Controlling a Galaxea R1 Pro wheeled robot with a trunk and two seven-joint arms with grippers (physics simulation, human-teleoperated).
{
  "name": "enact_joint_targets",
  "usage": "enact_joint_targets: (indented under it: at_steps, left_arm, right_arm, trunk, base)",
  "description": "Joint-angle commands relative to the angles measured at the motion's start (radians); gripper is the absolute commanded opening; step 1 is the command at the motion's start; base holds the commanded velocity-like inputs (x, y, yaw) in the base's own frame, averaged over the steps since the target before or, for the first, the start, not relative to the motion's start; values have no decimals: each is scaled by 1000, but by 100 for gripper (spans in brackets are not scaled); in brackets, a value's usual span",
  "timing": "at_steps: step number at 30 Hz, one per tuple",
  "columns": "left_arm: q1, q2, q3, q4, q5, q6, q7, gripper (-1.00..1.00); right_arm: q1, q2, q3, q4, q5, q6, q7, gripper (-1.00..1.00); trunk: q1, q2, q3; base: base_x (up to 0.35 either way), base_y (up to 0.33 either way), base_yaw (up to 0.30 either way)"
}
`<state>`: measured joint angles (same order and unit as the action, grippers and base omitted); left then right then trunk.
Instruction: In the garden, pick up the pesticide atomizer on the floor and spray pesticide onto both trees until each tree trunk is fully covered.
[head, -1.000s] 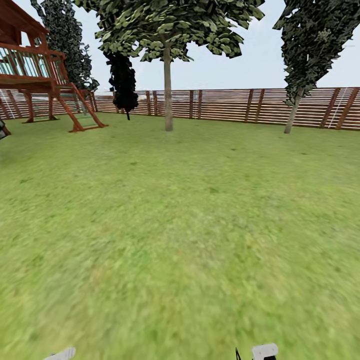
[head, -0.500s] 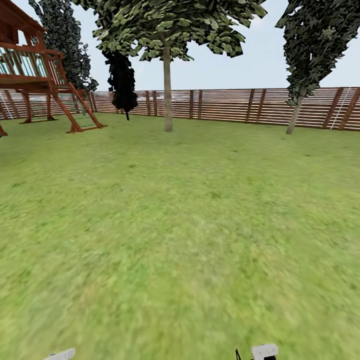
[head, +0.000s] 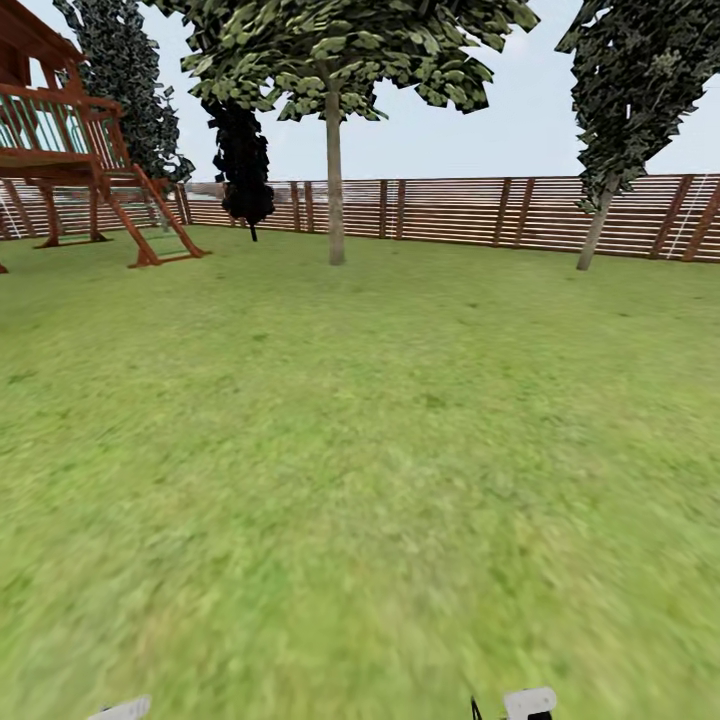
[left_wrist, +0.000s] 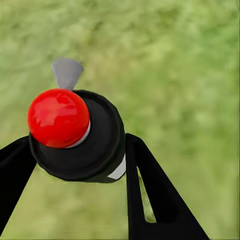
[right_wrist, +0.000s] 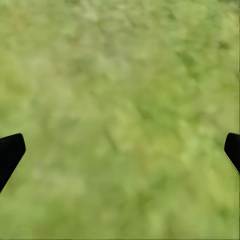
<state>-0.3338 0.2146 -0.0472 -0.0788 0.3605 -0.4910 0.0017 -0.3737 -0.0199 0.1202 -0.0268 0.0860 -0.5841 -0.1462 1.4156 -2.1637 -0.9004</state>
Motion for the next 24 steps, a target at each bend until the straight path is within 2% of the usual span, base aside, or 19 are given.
enact_joint_targets:
  at_steps: [1,24]
  left_arm:
    - [-1,0,-5,1,6,-3,0,-100]
    - [-1,0,-5,1,6,-3,1,-100]
  right_arm:
    - [-1,0,6,1,9,0,-10,100]
    - [-1,0,6,1,9,0,-10,100]
  trunk:
    - [0,0,-1]
    - [0,0,-1]
  base:
    - [339,0,0]
    - [339,0,0]
